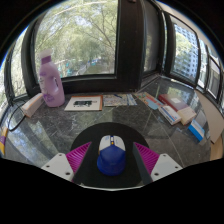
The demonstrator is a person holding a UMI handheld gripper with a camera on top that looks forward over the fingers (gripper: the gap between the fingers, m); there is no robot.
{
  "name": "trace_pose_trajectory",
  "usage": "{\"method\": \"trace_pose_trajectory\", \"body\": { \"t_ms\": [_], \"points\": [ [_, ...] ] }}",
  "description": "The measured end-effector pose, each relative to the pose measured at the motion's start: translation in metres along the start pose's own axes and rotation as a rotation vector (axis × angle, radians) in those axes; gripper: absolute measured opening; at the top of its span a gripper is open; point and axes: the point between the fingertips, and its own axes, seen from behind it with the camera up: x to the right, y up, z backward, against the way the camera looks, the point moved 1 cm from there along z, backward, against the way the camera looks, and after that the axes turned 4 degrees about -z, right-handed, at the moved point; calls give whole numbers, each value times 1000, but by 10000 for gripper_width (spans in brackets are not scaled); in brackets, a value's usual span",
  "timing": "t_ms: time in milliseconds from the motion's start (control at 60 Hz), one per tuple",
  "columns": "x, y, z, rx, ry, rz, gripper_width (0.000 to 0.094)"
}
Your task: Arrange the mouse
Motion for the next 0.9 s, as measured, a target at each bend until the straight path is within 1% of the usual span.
{"method": "trace_pose_trajectory", "body": {
  "t_ms": [67, 250, 450, 550, 733, 900],
  "points": [
    [-1, 9, 21, 21, -6, -2, 864],
    [-7, 25, 102, 92, -26, 10, 852],
    [-16, 14, 199, 150, -52, 14, 853],
    [-17, 2, 239, 162, -66, 15, 852],
    [-22, -16, 287, 178, -69, 22, 855],
    [-28, -23, 307, 186, -59, 16, 852]
  ]
}}
